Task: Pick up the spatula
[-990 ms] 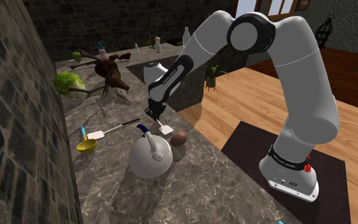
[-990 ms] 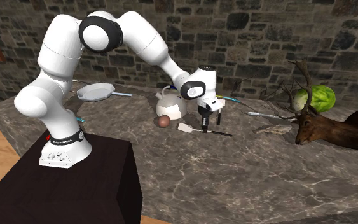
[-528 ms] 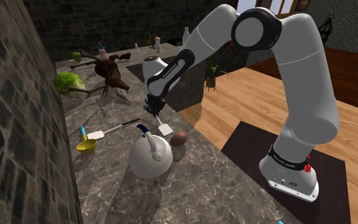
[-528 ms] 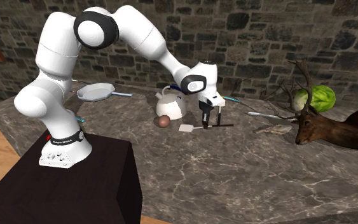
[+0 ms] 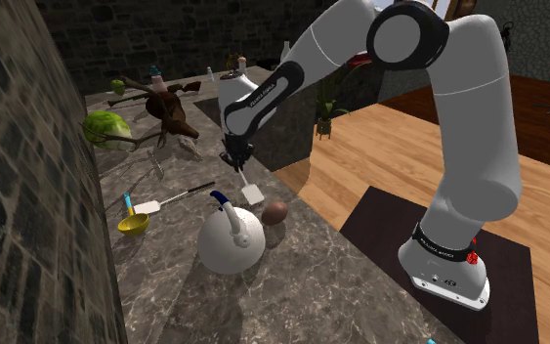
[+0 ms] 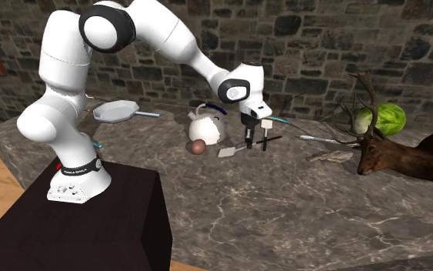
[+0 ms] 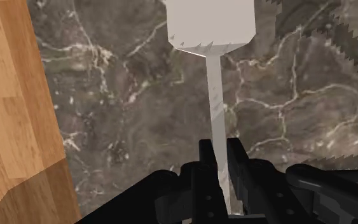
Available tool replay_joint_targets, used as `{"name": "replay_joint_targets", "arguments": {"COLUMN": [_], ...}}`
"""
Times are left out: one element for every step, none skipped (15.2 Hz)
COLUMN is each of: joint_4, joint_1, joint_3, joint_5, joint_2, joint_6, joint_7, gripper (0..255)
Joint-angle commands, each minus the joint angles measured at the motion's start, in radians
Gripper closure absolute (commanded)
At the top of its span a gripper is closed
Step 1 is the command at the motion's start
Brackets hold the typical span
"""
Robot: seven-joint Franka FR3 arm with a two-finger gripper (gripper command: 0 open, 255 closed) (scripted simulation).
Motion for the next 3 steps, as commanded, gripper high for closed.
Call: {"name": "replay_joint_targets", "arguments": {"joint_4": [0.005, 0.005, 0.006], "joint_1": [-0.002, -0.002, -0.002], "joint_3": [0.002, 0.002, 0.002], "joint_5": [0.004, 0.004, 0.004], "joint_2": [-0.019, -0.020, -0.020], "joint_6": [-0.024, -0.026, -0.026], "joint_7": [-0.003, -0.003, -0.003], "gripper": [255, 255, 255]}}
